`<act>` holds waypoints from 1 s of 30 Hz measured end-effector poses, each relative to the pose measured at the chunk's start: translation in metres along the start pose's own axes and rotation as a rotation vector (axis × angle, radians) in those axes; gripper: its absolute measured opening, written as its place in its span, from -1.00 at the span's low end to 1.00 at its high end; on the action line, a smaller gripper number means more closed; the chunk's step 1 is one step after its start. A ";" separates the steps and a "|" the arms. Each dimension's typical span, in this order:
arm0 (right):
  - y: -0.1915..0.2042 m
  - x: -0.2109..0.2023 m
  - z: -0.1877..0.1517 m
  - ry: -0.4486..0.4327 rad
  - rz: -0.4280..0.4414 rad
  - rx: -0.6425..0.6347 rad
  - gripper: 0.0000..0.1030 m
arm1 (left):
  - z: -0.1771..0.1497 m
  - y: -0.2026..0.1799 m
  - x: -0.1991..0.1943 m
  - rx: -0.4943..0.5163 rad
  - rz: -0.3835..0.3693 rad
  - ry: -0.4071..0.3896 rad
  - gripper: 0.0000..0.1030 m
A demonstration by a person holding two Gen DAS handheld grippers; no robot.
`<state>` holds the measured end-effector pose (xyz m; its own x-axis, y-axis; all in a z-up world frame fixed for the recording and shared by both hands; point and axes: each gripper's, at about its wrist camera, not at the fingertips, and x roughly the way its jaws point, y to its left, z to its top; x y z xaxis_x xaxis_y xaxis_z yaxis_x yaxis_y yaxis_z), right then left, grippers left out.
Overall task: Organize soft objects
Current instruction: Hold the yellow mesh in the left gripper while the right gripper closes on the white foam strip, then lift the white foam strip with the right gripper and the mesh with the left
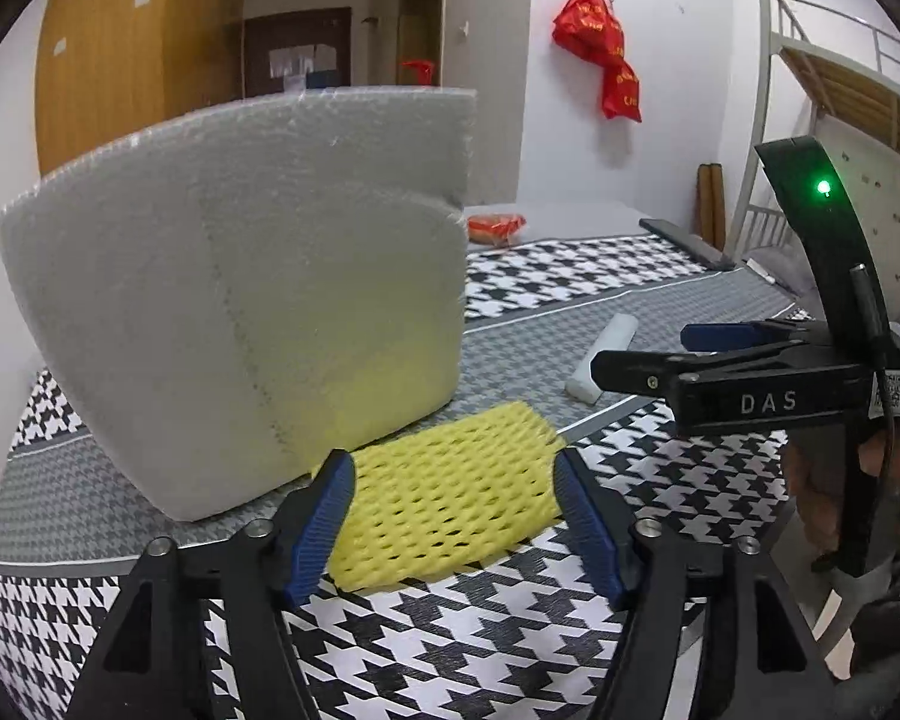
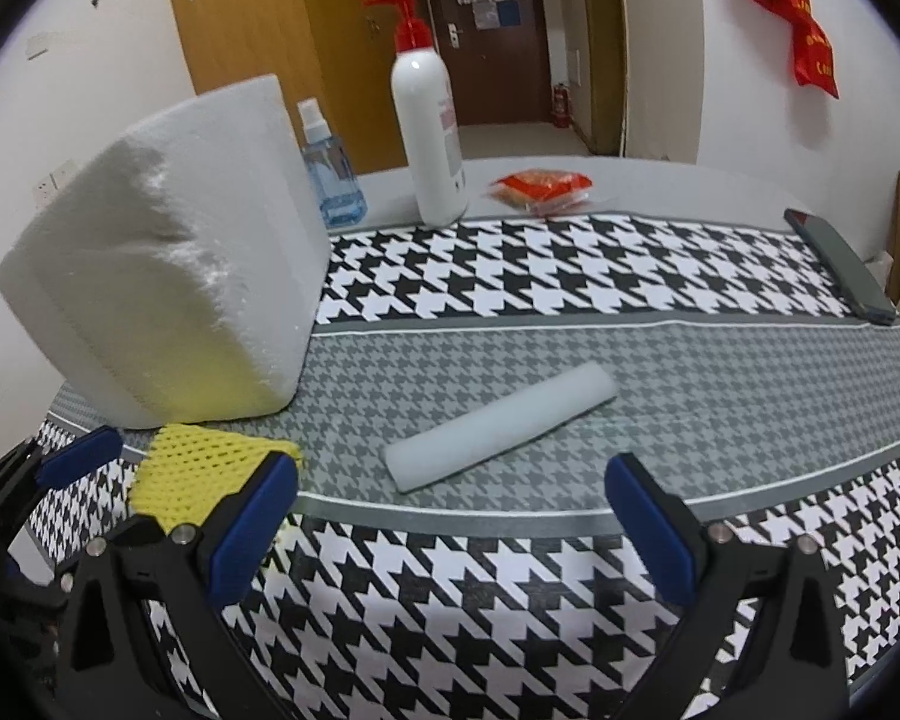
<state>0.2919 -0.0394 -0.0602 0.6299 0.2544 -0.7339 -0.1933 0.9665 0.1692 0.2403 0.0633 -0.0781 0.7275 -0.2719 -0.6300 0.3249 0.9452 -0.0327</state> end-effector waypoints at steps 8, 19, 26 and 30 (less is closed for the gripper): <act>-0.006 0.014 0.004 0.046 -0.047 0.034 0.77 | 0.003 0.008 0.012 -0.023 -0.036 0.047 0.52; -0.004 0.032 0.008 0.094 -0.121 0.037 0.56 | 0.005 0.016 0.024 -0.049 -0.116 0.099 0.54; 0.003 0.035 0.010 0.102 -0.151 0.008 0.27 | 0.006 0.021 0.029 -0.087 -0.137 0.109 0.63; -0.003 0.028 0.009 0.093 -0.126 0.021 -0.11 | 0.004 0.033 0.026 -0.128 -0.158 0.111 0.64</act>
<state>0.3164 -0.0349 -0.0751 0.5753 0.1273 -0.8080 -0.1005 0.9913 0.0846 0.2723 0.0866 -0.0930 0.6003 -0.4031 -0.6908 0.3452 0.9097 -0.2309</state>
